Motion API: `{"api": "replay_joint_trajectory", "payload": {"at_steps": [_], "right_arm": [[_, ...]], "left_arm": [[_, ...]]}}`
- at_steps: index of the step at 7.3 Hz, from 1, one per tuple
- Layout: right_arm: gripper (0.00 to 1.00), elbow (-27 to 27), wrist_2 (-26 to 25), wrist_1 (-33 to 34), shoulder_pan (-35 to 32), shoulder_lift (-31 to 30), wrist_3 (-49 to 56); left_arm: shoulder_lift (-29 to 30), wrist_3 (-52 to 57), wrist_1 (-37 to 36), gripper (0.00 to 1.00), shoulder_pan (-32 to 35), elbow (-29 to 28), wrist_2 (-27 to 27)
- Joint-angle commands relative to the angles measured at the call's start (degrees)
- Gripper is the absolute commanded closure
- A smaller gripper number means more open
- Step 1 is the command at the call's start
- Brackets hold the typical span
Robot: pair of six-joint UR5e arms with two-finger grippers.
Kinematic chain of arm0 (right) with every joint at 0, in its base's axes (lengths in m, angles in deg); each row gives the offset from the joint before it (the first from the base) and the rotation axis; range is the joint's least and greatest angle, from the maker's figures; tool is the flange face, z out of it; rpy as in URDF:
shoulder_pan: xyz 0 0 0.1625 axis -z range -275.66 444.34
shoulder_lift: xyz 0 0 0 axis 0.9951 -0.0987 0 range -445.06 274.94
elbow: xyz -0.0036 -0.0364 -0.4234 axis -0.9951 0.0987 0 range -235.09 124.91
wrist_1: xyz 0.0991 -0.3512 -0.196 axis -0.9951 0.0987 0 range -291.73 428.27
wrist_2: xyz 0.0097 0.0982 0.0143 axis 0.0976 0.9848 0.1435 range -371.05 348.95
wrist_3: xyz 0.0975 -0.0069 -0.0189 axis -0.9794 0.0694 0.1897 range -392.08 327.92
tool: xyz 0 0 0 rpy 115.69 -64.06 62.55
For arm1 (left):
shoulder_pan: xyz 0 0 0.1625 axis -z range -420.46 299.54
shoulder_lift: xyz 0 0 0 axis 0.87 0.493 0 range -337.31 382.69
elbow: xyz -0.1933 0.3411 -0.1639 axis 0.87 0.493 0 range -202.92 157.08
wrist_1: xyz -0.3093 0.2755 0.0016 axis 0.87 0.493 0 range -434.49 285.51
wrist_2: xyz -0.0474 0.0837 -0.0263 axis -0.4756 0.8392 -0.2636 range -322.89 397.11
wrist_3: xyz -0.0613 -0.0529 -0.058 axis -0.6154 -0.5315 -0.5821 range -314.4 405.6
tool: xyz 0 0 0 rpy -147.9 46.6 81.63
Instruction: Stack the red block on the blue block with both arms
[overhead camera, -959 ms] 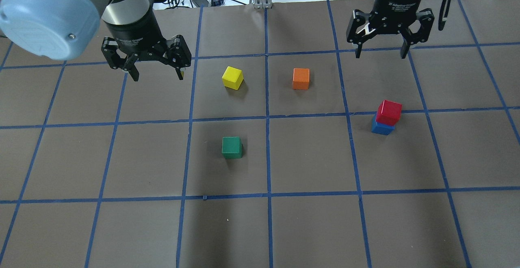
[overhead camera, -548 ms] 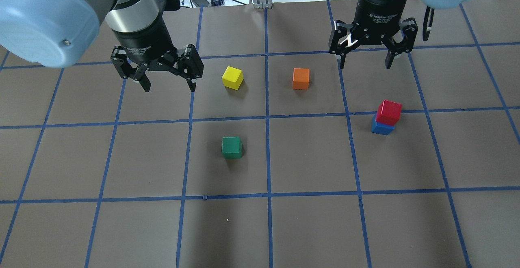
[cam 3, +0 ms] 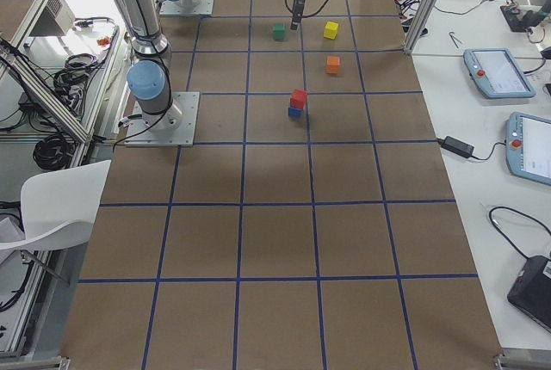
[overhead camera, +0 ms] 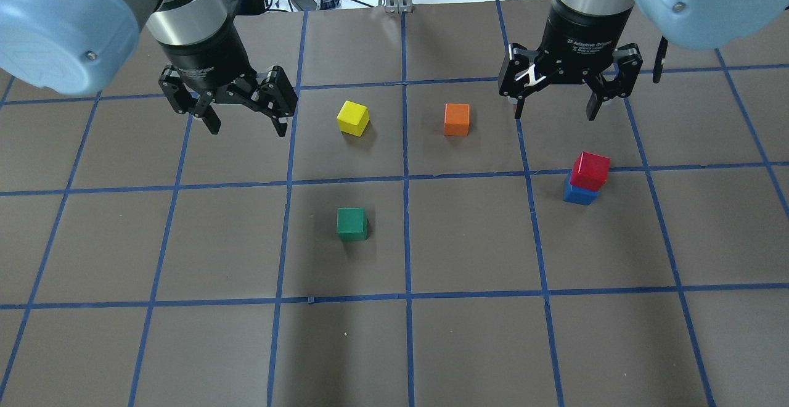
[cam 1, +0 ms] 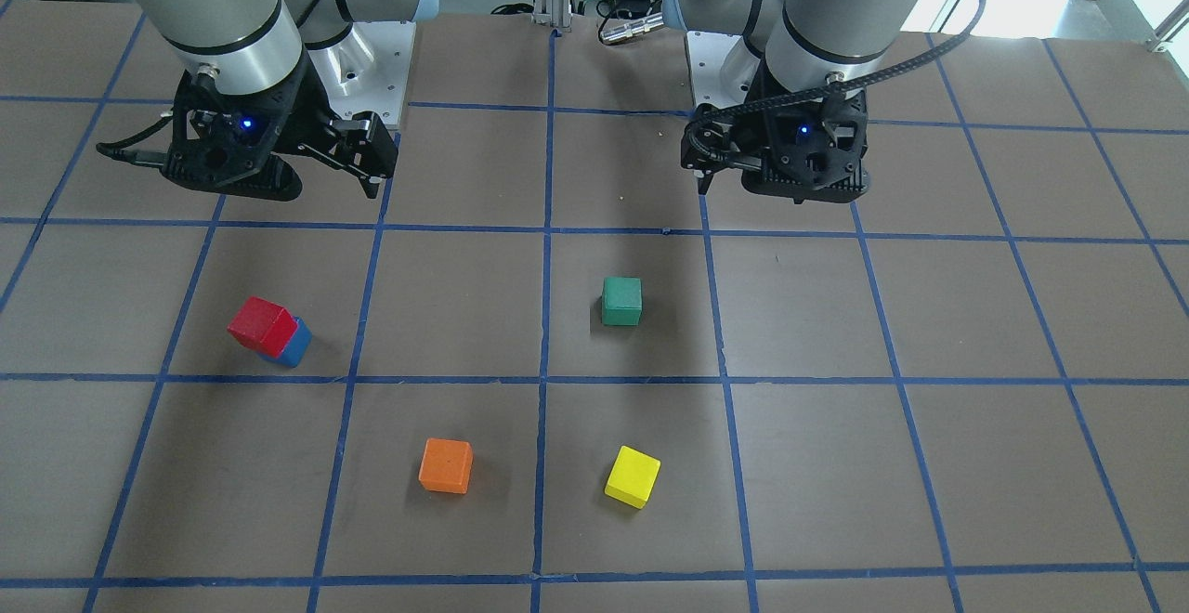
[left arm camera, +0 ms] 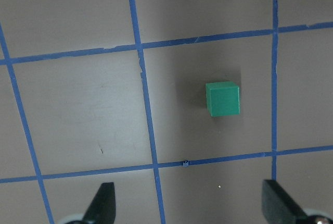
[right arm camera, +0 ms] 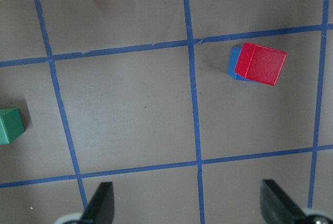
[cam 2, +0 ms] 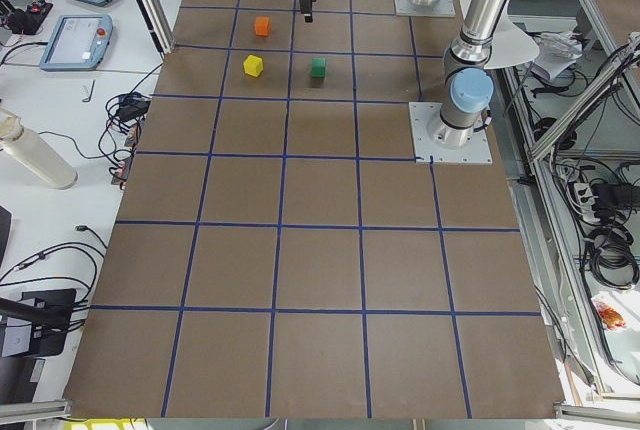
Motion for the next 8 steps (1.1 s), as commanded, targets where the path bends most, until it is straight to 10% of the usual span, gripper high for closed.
{"api": "replay_joint_trajectory", "payload": {"at_steps": [1,8], "right_arm": [[0.00,-0.2,0.0,0.0,-0.1,-0.6,-0.1],[0.00,-3.8,0.0,2.5,-0.1,-2.5,0.0]], "left_arm": [[-0.6,0.2,-0.9,0.00,-2.9,0.1,0.1],[-0.4,-2.5,-0.9,0.00,-1.8,0.1,0.3]]}}
